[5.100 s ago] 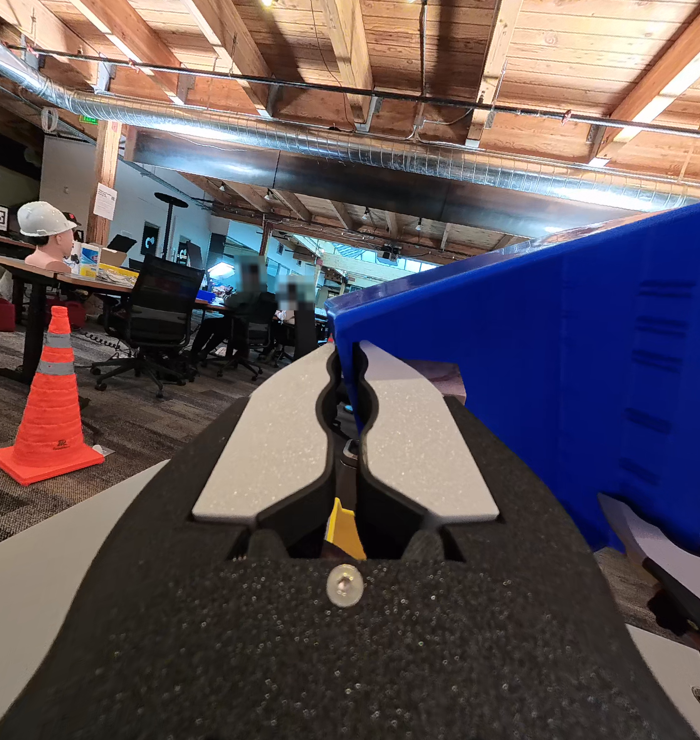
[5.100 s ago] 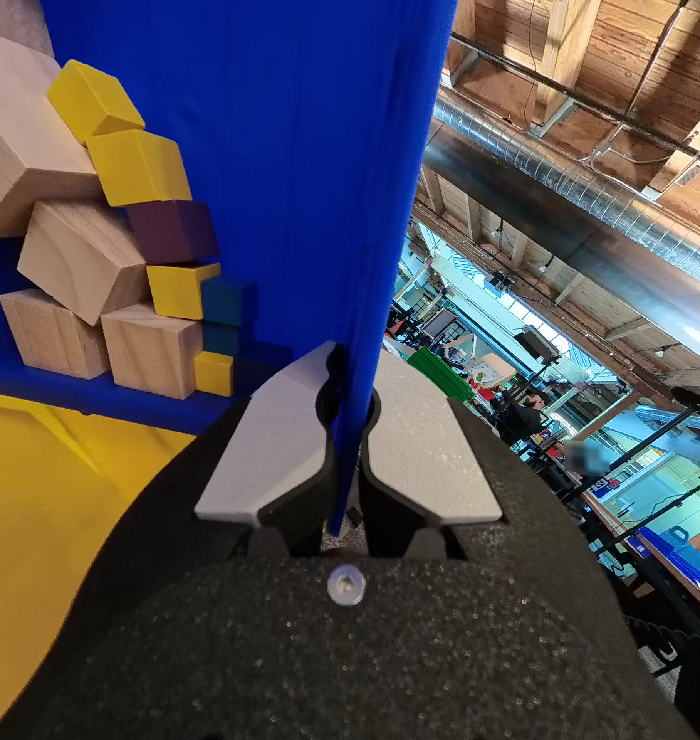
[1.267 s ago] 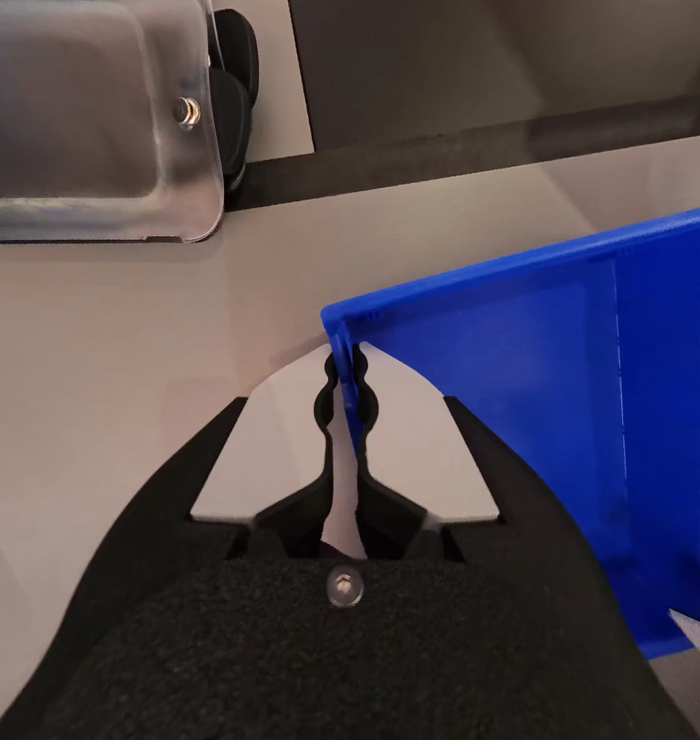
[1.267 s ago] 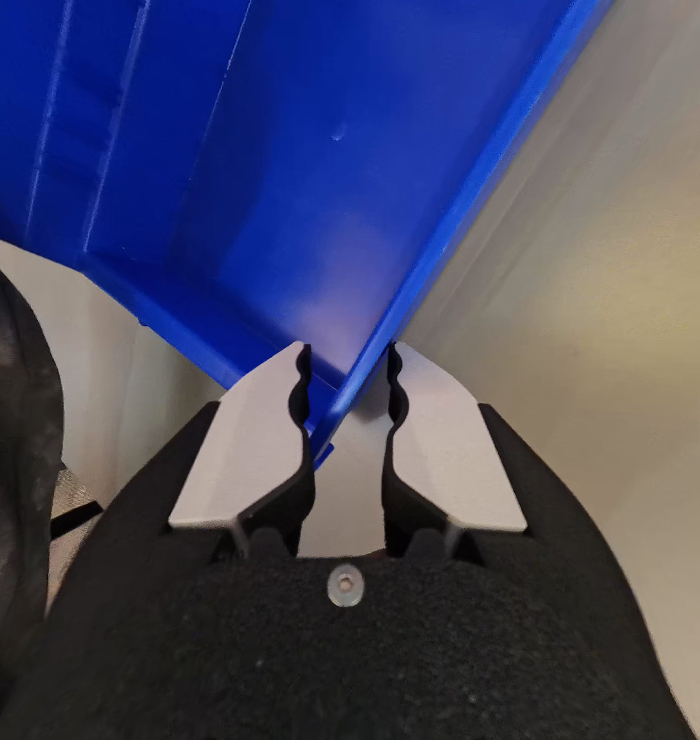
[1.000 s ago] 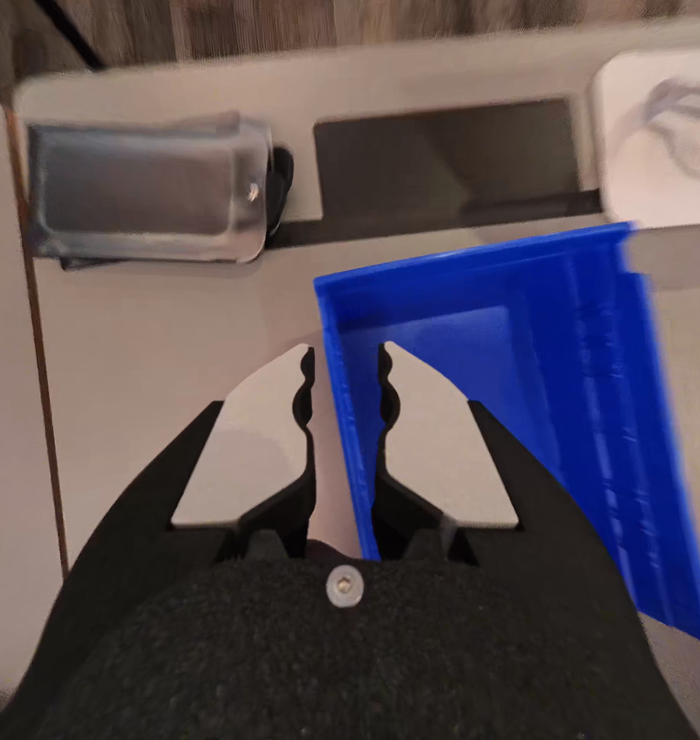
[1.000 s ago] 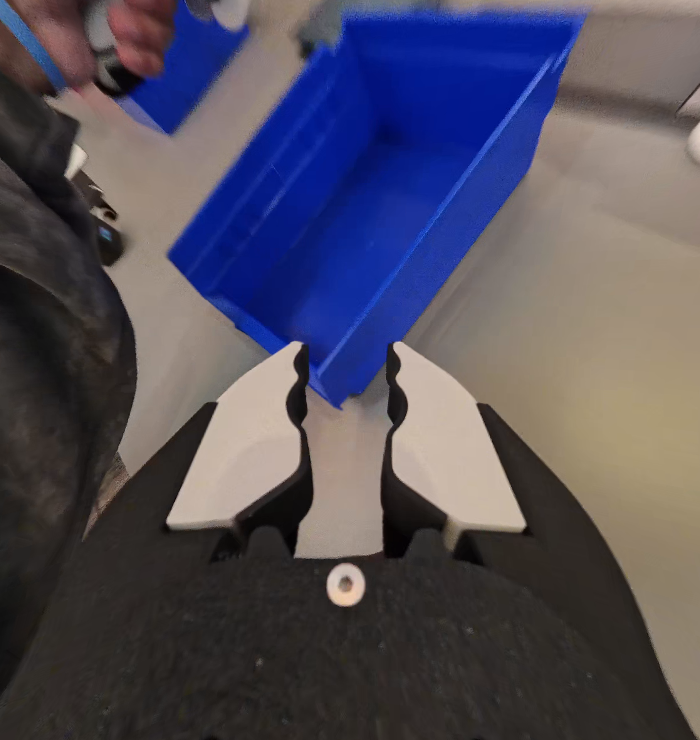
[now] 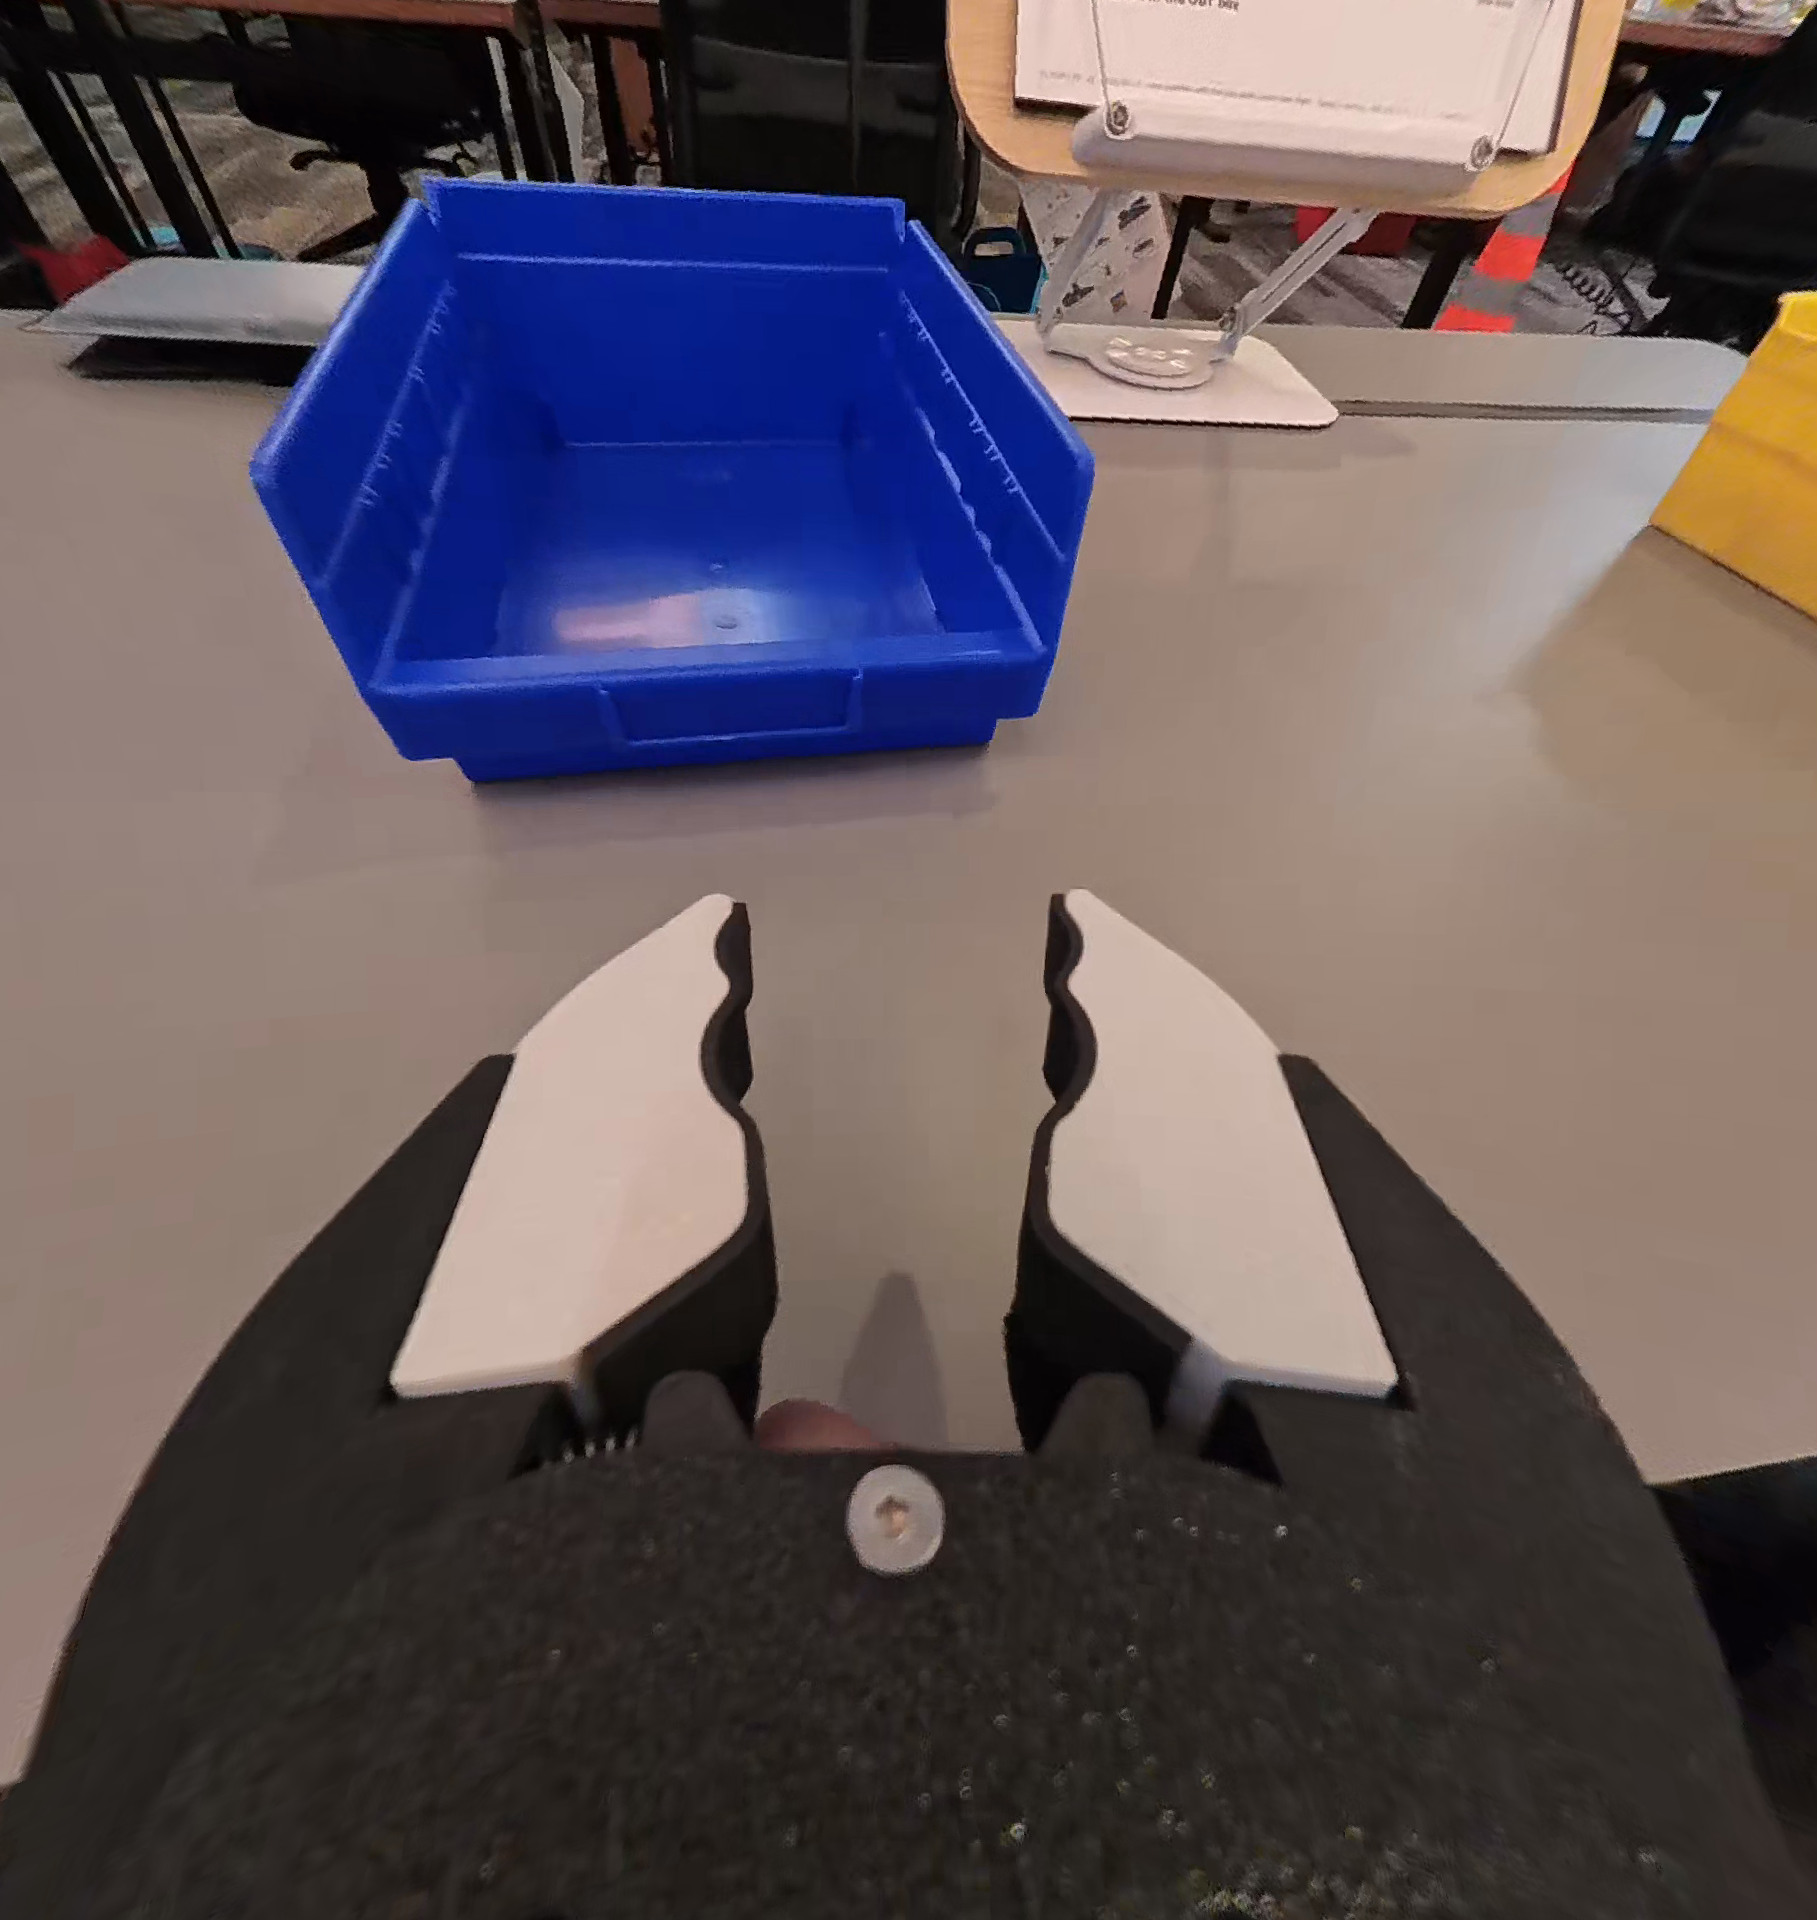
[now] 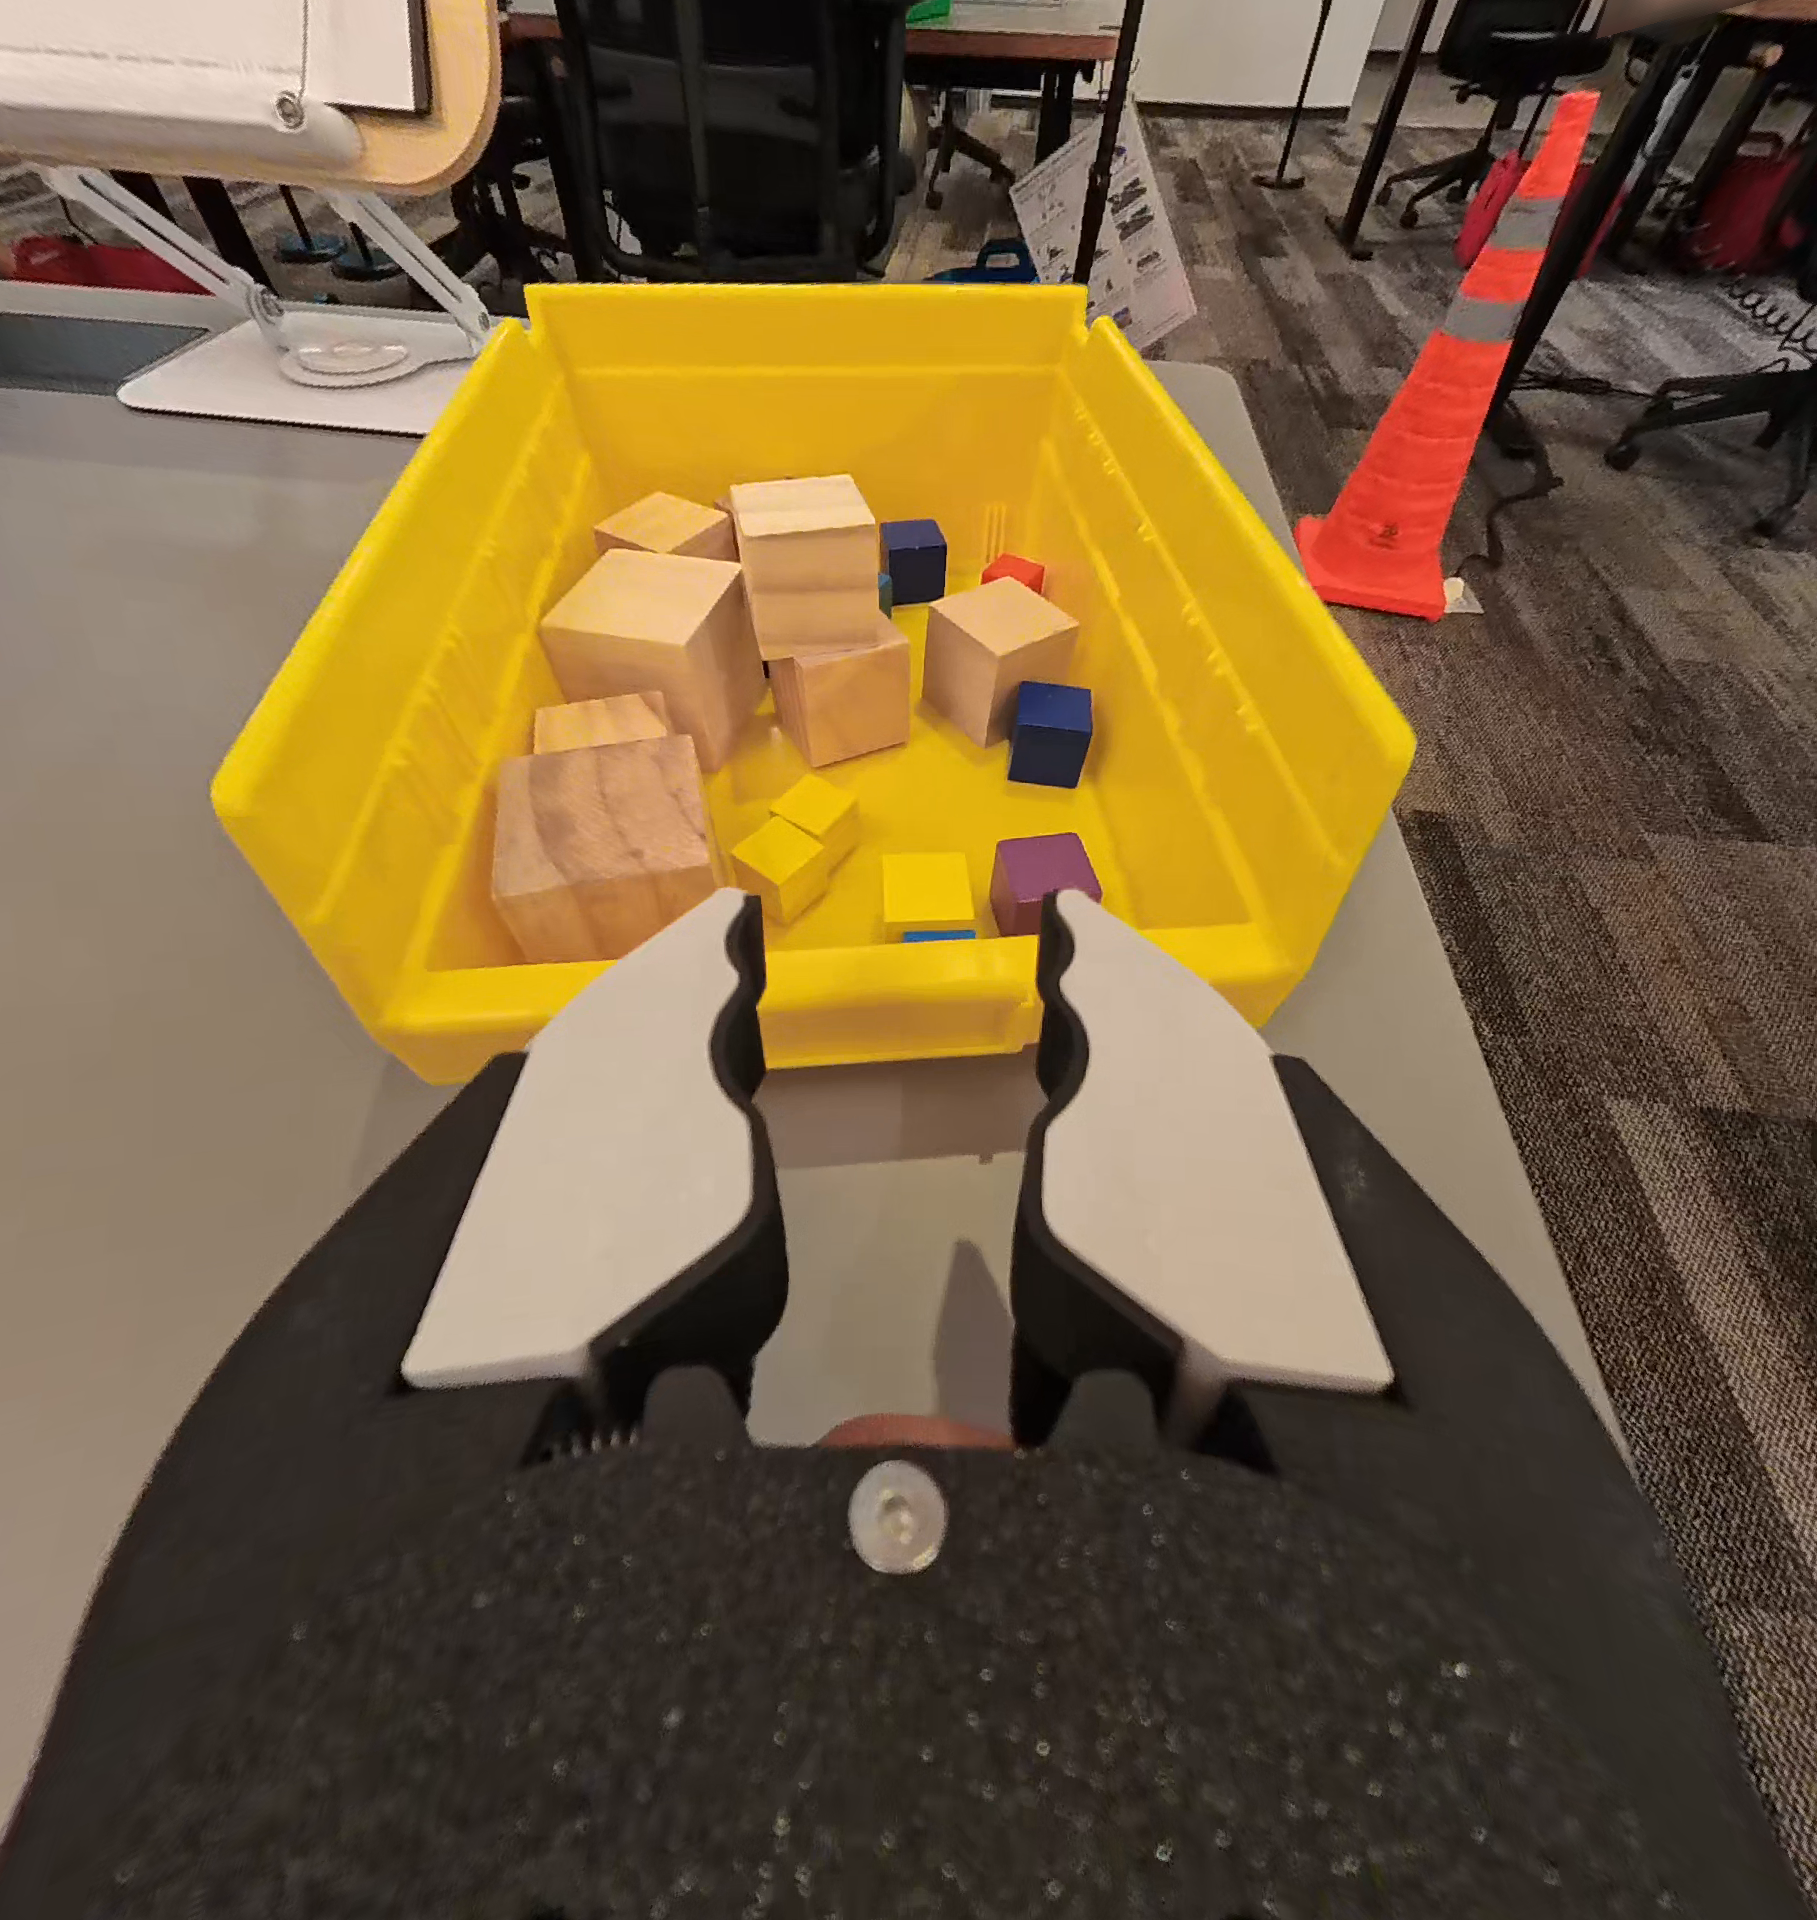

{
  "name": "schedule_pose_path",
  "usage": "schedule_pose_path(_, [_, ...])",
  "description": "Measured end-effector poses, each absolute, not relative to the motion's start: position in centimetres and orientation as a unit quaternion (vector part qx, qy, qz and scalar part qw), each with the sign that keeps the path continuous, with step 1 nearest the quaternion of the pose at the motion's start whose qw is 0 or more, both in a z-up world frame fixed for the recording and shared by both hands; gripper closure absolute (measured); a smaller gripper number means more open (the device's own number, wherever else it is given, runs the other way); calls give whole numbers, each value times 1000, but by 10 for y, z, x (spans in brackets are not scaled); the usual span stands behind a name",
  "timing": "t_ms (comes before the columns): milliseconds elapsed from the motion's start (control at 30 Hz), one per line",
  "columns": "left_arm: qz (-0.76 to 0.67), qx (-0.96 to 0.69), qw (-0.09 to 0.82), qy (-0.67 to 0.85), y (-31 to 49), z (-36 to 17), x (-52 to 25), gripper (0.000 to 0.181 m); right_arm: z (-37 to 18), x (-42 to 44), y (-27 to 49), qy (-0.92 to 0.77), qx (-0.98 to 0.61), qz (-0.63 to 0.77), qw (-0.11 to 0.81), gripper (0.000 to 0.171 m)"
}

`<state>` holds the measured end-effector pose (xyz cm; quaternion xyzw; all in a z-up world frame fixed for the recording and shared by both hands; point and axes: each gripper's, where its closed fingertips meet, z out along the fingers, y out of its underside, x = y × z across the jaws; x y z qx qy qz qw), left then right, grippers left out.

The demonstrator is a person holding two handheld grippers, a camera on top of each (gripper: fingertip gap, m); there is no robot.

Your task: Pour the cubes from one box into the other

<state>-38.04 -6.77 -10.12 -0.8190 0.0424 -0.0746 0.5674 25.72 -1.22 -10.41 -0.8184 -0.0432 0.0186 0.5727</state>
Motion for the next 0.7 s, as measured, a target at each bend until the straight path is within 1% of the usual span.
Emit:
schedule_pose_path(100, [-107, -816, 567, 29, -69, -97, -377, 129, -104, 255, -13, -49, -818, 21, 572, 122])
schedule_pose_path(233, [-89, -813, 573, 42, -66, -94, -375, 130, -104, 254, -13, -55, -817, 17, 573, 121])
schedule_pose_path(433, [-96, -822, 559, 52, -63, -102, -369, 130, -112, 251, -12, -76, -826, 2, 558, 123])
schedule_pose_path(700, [-102, -823, 557, 45, -63, -102, -372, 130, -111, 242, -11, -88, -824, -2, 560, 122])
